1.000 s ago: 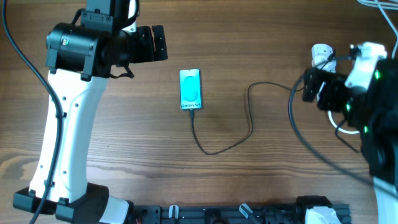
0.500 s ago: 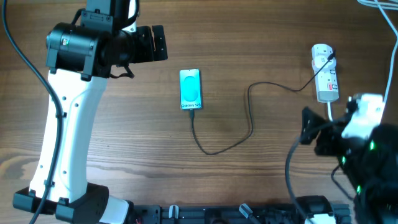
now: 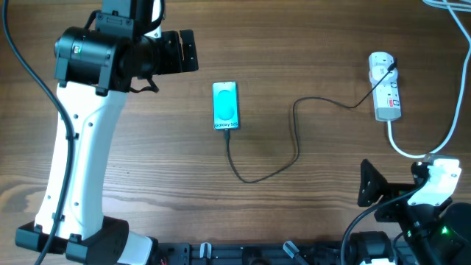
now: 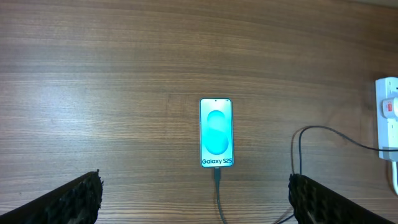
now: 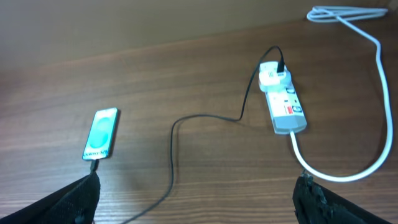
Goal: Plug charger to phone and switch on socket
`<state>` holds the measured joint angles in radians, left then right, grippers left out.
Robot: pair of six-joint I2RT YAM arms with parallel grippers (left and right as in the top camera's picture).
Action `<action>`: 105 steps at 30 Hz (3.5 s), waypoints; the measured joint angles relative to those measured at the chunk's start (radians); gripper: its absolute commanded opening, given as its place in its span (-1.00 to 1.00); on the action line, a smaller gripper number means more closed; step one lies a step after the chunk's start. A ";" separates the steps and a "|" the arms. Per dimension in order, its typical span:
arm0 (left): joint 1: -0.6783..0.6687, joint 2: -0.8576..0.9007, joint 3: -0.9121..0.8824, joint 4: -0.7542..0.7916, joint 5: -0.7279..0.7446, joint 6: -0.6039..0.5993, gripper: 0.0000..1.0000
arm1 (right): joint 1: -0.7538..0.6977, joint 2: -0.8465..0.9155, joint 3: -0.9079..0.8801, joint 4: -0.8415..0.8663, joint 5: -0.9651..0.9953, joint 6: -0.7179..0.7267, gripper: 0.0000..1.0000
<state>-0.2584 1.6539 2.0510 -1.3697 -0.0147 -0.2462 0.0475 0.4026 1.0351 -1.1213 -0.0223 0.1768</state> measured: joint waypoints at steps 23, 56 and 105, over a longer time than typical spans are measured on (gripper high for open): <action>0.000 0.000 0.000 0.000 0.000 0.000 1.00 | 0.000 0.000 -0.001 -0.067 -0.031 0.000 0.99; 0.000 0.000 0.000 0.000 -0.003 0.000 1.00 | 0.032 -0.364 -0.802 0.900 -0.344 -0.269 1.00; 0.000 0.000 0.000 0.000 -0.003 0.000 1.00 | 0.032 -0.388 -1.029 1.132 -0.212 -0.273 1.00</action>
<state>-0.2584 1.6539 2.0510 -1.3697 -0.0181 -0.2462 0.0799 0.0151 0.0063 0.0105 -0.2340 -0.0959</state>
